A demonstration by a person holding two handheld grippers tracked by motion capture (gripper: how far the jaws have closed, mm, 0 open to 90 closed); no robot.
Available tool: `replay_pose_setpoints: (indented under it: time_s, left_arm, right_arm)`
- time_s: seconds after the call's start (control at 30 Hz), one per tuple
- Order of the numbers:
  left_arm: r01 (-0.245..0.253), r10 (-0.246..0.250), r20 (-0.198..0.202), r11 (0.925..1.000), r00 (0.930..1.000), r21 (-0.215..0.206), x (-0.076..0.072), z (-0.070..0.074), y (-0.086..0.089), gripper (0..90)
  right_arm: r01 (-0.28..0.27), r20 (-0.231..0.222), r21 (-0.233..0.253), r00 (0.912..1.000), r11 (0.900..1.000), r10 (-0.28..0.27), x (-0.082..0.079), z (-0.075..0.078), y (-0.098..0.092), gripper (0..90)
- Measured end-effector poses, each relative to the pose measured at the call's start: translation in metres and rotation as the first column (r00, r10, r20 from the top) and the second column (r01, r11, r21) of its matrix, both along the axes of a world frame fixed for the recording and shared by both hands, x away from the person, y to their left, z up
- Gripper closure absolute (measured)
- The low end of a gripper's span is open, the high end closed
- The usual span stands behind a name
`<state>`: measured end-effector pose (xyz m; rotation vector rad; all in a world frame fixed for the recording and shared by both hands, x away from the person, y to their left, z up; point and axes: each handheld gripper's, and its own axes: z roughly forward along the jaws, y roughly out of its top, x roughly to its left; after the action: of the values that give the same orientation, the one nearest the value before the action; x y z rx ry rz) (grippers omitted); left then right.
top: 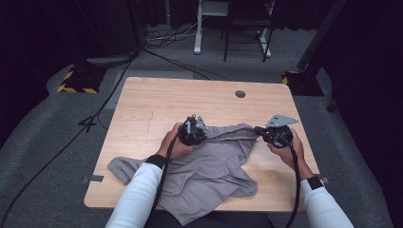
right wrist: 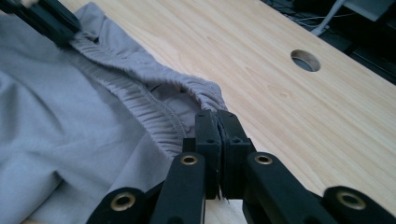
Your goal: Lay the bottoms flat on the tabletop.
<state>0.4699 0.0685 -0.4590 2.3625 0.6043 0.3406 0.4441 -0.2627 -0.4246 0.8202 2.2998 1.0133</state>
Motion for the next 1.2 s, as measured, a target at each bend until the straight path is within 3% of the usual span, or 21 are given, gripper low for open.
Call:
replay_pose_setpoints:
  time_s: [0.07, 0.1, 0.17, 0.2, 0.23, 0.27, 0.37, 0.4, 0.47, 0.57, 0.67, 0.73, 0.8, 0.83, 0.9, 0.97, 1.1, 1.2]
  left_arm:
    - [-0.026, 0.025, 0.034, 0.9996, 0.9991, 0.009, 0.001, 0.005, 0.004, 89.8]
    - [-0.013, 0.013, 0.015, 0.9999, 0.9998, -0.008, 0.003, 0.007, 0.006, 89.8]
    - [0.010, -0.010, 0.010, 0.9997, 0.9999, 0.021, 0.005, 0.007, 0.005, 89.8]
    - [0.029, -0.029, 0.002, 0.9995, 0.9996, 0.011, 0.004, 0.006, 0.004, 89.7]
    - [0.043, -0.043, -0.003, 0.9990, 0.9991, -0.013, 0.004, 0.005, 0.002, 83.8]
    - [0.040, -0.040, 0.004, 0.9991, 0.9992, -0.013, 0.003, 0.003, 0.000, 72.5]
    - [0.036, -0.036, 0.000, 0.9993, 0.9994, 0.013, 0.002, -0.005, -0.009, 51.6]
    - [0.026, -0.026, 0.001, 0.9988, 0.9997, 0.041, 0.003, -0.009, -0.012, 43.8]
    - [0.009, -0.009, -0.001, 0.9984, 1.0000, 0.056, 0.004, -0.015, -0.017, 42.9]
    - [-0.047, 0.048, -0.015, 0.9978, 0.9987, 0.046, 0.010, -0.020, -0.018, 48.5]
    - [-0.043, 0.044, -0.028, 0.9981, 0.9986, 0.044, 0.013, -0.024, -0.017, 61.0]
    - [-0.042, 0.043, -0.001, 0.9974, 0.9991, 0.058, 0.012, -0.024, -0.017, 71.8]
    - [-0.049, 0.049, 0.014, 0.9982, 0.9987, 0.035, 0.012, -0.023, -0.015, 81.5]
    - [-0.048, 0.047, 0.025, 0.9979, 0.9986, 0.044, 0.012, -0.023, -0.014, 84.3]
    - [-0.047, 0.046, 0.025, 0.9978, 0.9986, 0.048, 0.013, -0.023, -0.012, 86.0]
    - [-0.072, 0.069, 0.053, 0.9965, 0.9962, 0.043, 0.014, -0.020, -0.010, 86.7]
    - [-0.129, 0.132, 0.061, 0.9906, 0.9894, -0.044, 0.021, -0.005, 0.000, 86.7]
    - [-0.168, 0.172, 0.079, 0.9838, 0.9818, -0.063, 0.030, 0.010, 0.010, 86.7]
  right_arm:
    - [0.004, 0.003, 0.012, 1.0000, 1.000, -0.004, 0.002, 0.001, 0.000, 88.0]
    - [0.007, 0.006, 0.012, 1.0000, 1.000, -0.007, 0.003, 0.002, 0.000, 88.0]
    - [0.009, 0.005, 0.035, 0.9999, 0.999, -0.010, 0.005, 0.004, 0.001, 88.0]
    - [0.011, 0.015, 0.034, 0.9998, 0.999, -0.012, 0.007, 0.005, 0.003, 88.0]
    - [0.013, 0.017, 0.031, 0.9998, 0.999, -0.013, 0.008, 0.007, 0.004, 88.1]
    - [0.015, 0.016, 0.038, 0.9997, 0.999, -0.016, 0.009, 0.008, 0.006, 88.1]
    - [0.012, 0.022, 0.026, 0.9997, 1.000, -0.012, 0.011, 0.008, 0.010, 88.0]
    - [0.014, 0.015, 0.017, 0.9998, 1.000, -0.015, 0.013, 0.007, 0.012, 87.9]
    - [0.015, 0.013, 0.017, 0.9998, 1.000, -0.015, 0.013, 0.007, 0.012, 87.9]
    - [0.019, 0.015, 0.013, 0.9997, 1.000, -0.019, 0.014, 0.005, 0.014, 87.8]
    - [0.024, 0.014, 0.006, 0.9996, 1.000, -0.024, 0.015, 0.003, 0.014, 87.8]
    - [0.032, 0.012, 0.010, 0.9994, 0.999, -0.032, 0.015, 0.002, 0.013, 87.8]
    - [0.038, 0.015, 0.010, 0.9992, 0.999, -0.038, 0.017, 0.001, 0.011, 87.8]
    - [0.043, 0.013, 0.010, 0.9990, 0.999, -0.043, 0.017, 0.001, 0.010, 87.8]
    - [0.050, 0.014, 0.016, 0.9986, 0.999, -0.051, 0.017, 0.000, 0.009, 87.9]
    - [0.055, 0.018, 0.017, 0.9983, 0.998, -0.055, 0.018, 0.000, 0.008, 87.9]
    - [0.066, 0.033, 0.016, 0.9972, 0.998, -0.067, 0.023, 0.001, 0.010, 88.0]
    - [0.082, 0.046, 0.017, 0.9956, 0.997, -0.082, 0.032, 0.003, 0.014, 88.0]
